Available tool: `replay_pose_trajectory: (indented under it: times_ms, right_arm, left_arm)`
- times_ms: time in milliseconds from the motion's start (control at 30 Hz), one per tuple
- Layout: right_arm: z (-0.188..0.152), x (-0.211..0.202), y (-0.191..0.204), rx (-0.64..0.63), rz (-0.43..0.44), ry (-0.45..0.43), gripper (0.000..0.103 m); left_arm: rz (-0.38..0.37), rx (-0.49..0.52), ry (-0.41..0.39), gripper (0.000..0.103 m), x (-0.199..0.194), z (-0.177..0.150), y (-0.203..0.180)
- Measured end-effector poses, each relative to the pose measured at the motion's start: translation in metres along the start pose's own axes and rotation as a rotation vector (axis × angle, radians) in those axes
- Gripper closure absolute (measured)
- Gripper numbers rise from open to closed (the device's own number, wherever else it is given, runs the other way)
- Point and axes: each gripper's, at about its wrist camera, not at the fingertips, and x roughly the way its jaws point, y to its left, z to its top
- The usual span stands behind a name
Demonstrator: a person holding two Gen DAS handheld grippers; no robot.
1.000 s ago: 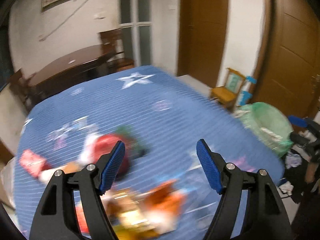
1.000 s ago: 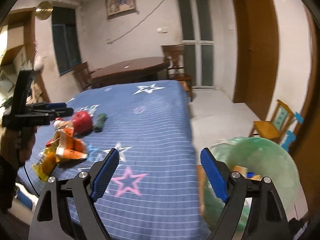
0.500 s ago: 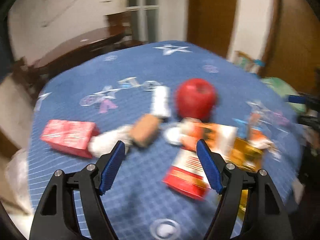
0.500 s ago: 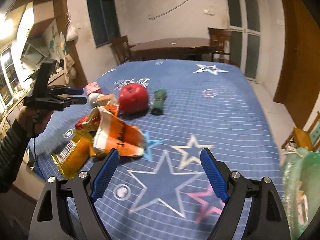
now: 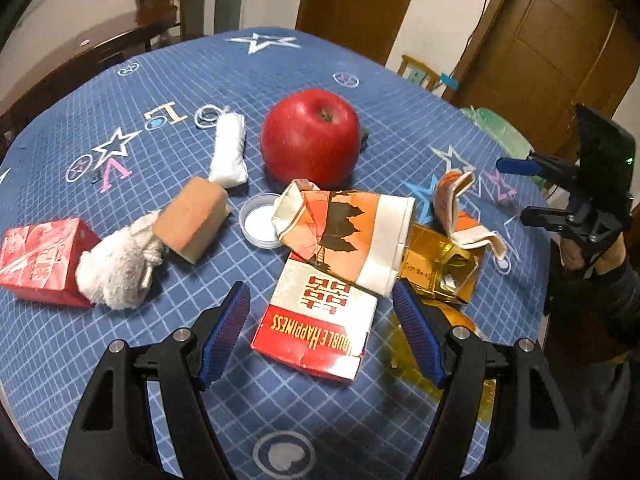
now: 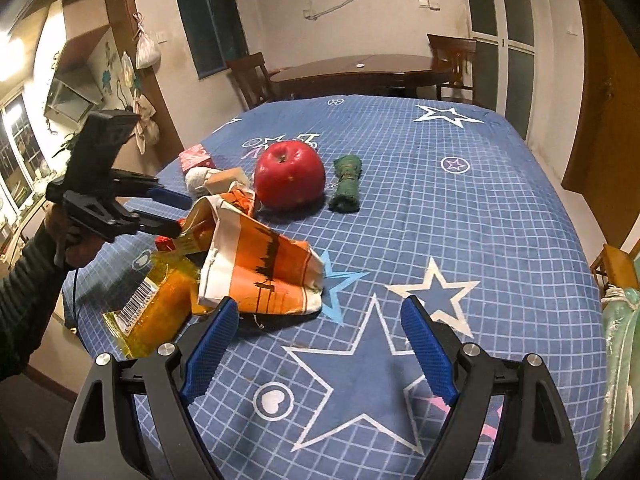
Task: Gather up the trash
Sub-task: 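Grasp the red Double Happiness box with the left tool while the right tool grasps the green scrubber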
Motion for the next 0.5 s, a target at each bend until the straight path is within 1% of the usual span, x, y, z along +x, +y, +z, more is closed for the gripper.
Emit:
replay_pose_trajectory:
  times_ms: [100,267,333,433,467,500]
  right_arm:
    - [0.002,0.003,0.000,-0.001,0.001,0.007,0.019]
    - [0.011,0.006,-0.001,0.001,0.015,0.010,0.020]
    - [0.020,0.012,-0.003,0.005,0.026,0.009,0.020]
    - [0.037,0.028,-0.009,0.029,0.055,0.021,0.020]
    - [0.043,0.035,-0.011,0.035,0.061,0.026,0.022]
    - [0.050,0.042,-0.013,0.040,0.067,0.034,0.027]
  left_arm:
    - [-0.001,0.014,0.035,0.032,0.013,0.003,-0.001]
    - [-0.003,0.004,0.078,0.033,0.026,0.006,0.003]
    - [0.003,0.005,0.080,0.039,0.028,0.005,0.003]
    - [0.016,-0.002,0.065,0.041,0.025,0.002,0.002]
    - [0.017,-0.005,0.062,0.041,0.025,0.001,0.003]
    - [0.019,-0.011,0.057,0.041,0.024,-0.001,0.003]
